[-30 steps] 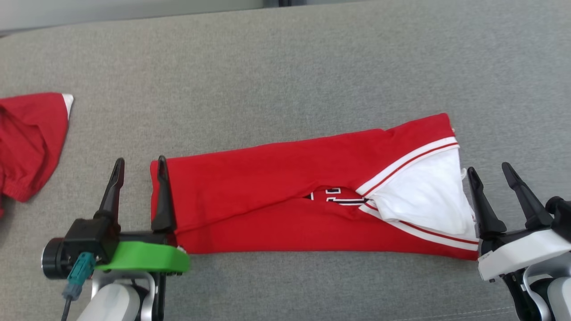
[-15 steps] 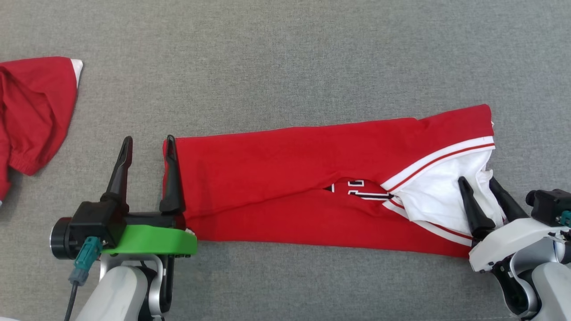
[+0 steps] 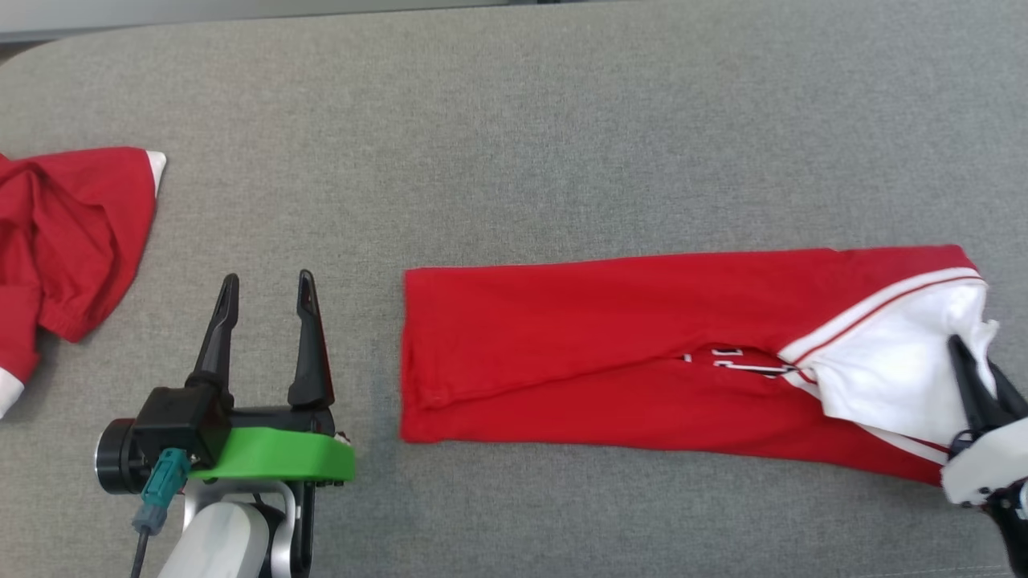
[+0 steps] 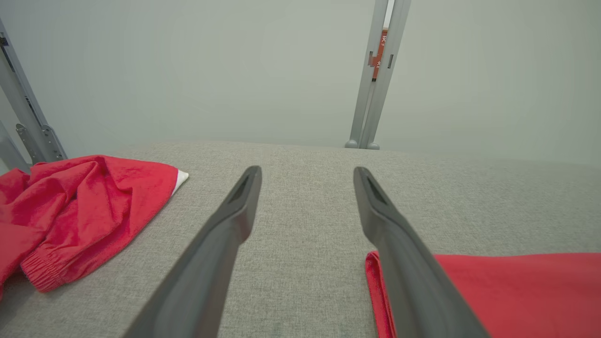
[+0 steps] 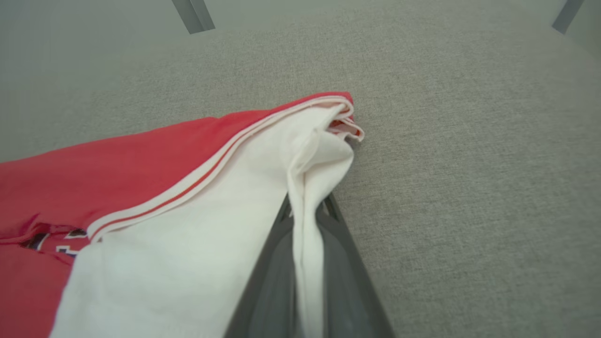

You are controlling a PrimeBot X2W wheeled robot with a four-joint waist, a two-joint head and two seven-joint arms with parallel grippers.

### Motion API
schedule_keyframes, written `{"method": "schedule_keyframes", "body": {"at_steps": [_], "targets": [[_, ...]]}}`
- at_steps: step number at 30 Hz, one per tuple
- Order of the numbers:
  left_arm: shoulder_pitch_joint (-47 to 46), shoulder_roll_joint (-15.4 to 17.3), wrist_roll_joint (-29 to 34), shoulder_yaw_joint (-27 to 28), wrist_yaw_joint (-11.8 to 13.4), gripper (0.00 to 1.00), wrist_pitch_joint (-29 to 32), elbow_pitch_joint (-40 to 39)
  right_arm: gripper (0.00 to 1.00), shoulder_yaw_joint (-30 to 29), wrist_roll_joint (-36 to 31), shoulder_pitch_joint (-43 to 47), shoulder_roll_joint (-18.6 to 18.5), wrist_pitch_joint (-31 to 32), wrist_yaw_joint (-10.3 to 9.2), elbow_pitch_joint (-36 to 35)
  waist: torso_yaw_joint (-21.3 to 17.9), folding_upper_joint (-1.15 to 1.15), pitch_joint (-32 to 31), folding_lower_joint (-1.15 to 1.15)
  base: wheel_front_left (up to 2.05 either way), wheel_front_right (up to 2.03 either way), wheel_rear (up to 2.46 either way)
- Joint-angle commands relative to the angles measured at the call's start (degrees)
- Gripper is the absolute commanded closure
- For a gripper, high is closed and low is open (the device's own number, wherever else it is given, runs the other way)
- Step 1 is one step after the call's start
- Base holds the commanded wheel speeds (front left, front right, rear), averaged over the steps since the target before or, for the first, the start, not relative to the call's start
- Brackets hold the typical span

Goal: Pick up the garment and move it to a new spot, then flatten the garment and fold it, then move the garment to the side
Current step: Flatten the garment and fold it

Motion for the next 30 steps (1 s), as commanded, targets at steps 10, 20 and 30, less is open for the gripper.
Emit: {"method": "schedule_keyframes", "body": {"at_steps": [10, 20, 30], "targets": [[2.5, -1.5, 1.1, 0.4, -0.5, 0.0, 0.0, 0.8, 1.0, 2.6, -5.9, -2.0, -1.3, 11.0, -0.07, -13.6, 1.3, 0.0, -4.5, 0.0, 0.0, 0.0, 0.0], [0.4, -2.6, 1.4, 0.2, -1.7, 0.0, 0.0, 1.8, 1.0, 21.3, -4.6, -11.7, 10.2, 17.4, -0.05, -16.6, 3.7, 0.0, -3.2, 0.0, 0.0, 0.0, 0.0], [-1.4, -4.7, 2.8, 0.2, -3.2, 0.0, 0.0, 3.5, 0.53, 31.8, -0.6, -16.7, 19.3, 8.9, -0.05, -1.0, 6.4, 0.0, -1.0, 0.0, 0.0, 0.0, 0.0]]}}
